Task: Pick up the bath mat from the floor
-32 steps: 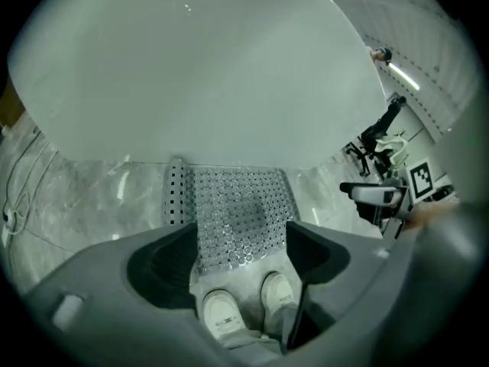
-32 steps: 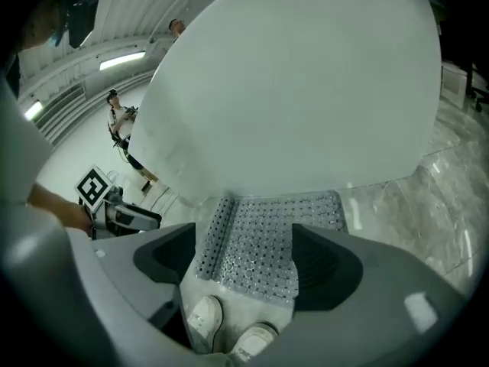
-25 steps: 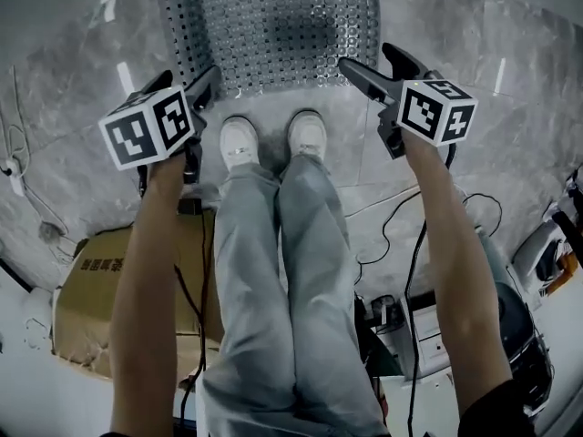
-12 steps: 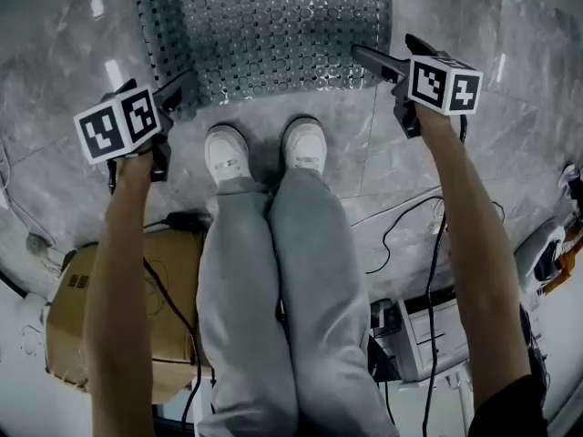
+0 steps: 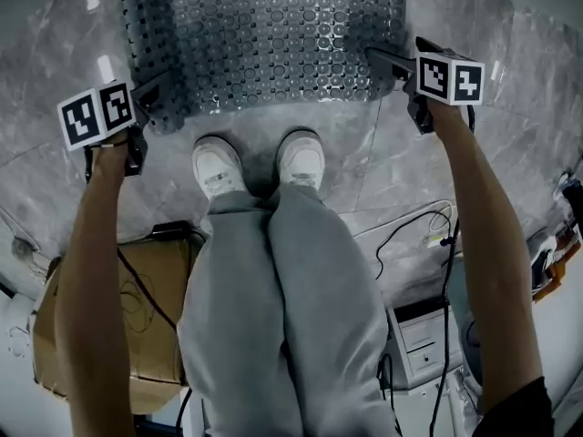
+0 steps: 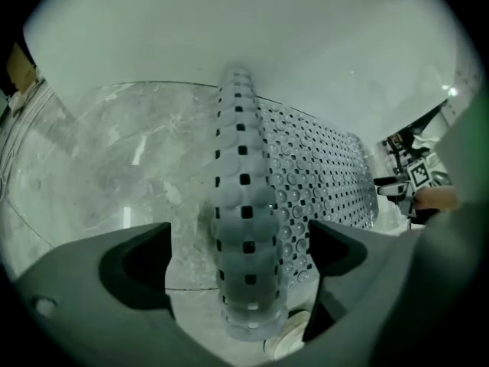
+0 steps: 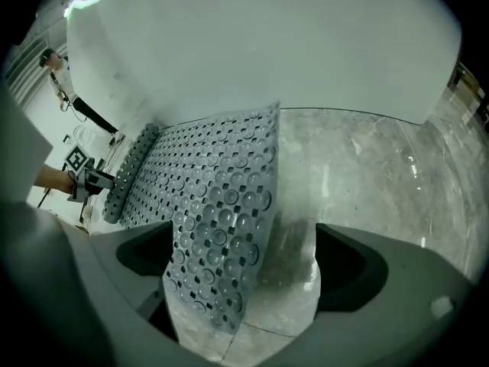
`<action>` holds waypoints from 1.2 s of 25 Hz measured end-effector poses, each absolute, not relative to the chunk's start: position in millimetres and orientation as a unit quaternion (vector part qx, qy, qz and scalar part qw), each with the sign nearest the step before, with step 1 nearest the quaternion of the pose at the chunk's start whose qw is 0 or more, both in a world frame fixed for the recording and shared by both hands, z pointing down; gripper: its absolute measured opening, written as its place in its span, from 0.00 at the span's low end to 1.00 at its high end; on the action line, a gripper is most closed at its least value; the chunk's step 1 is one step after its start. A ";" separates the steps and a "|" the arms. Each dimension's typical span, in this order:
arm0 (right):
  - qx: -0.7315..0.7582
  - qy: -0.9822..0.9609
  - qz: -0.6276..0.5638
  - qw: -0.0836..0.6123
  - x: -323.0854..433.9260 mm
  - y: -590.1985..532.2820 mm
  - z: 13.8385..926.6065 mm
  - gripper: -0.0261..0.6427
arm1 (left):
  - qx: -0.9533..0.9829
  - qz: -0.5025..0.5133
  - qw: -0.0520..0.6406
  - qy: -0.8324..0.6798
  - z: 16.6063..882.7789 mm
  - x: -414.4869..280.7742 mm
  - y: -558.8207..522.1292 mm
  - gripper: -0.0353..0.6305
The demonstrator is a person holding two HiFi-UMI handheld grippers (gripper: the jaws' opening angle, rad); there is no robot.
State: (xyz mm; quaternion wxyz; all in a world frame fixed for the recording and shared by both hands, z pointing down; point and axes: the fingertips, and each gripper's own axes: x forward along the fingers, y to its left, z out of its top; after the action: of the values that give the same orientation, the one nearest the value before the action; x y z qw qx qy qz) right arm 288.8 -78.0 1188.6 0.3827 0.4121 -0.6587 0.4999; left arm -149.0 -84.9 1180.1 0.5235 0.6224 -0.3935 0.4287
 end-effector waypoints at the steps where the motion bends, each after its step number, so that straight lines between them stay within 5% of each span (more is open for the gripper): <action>1: 0.413 -0.658 0.502 0.380 291.1 -79.8 1191.0 0.92 | 0.619 0.423 0.531 -0.394 1184.8 -151.7 -82.5 0.91; 5: 0.405 -0.664 0.498 0.384 289.9 -87.9 1196.7 0.91 | 0.619 0.392 0.548 -0.404 1189.7 -149.8 -86.1 0.91; 11: 0.410 -0.659 0.485 0.403 274.8 -88.7 1205.8 0.75 | 0.604 0.374 0.572 -0.410 1203.3 -121.4 -86.1 0.91; 16: 0.391 -0.635 0.470 0.473 258.0 -88.3 1214.8 0.33 | 0.596 0.425 0.558 -0.392 1213.9 -121.2 -83.6 0.91; 18: 0.389 -0.613 0.485 0.487 261.9 -84.3 1214.7 0.27 | 0.580 0.453 0.558 -0.384 1215.8 -124.0 -76.8 0.88; 20: 0.383 -0.601 0.500 0.491 263.7 -84.2 1212.1 0.09 | 0.549 0.500 0.558 -0.370 1214.2 -129.7 -69.9 0.69; 23: 0.376 -0.598 0.498 0.503 262.2 -88.4 1204.5 0.08 | 0.534 0.540 0.551 -0.347 1197.0 -126.2 -69.7 0.43; 30: 0.377 -0.602 0.502 0.493 240.5 -83.0 1173.5 0.07 | 0.574 0.493 0.560 -0.337 1154.0 -119.3 -70.0 0.26</action>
State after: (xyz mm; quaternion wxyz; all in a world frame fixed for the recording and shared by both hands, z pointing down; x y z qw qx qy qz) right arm 240.5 -83.0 1173.5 0.4935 0.3774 -0.6020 0.5017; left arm -119.3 -70.0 1154.0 0.5601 0.5742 -0.3371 0.4929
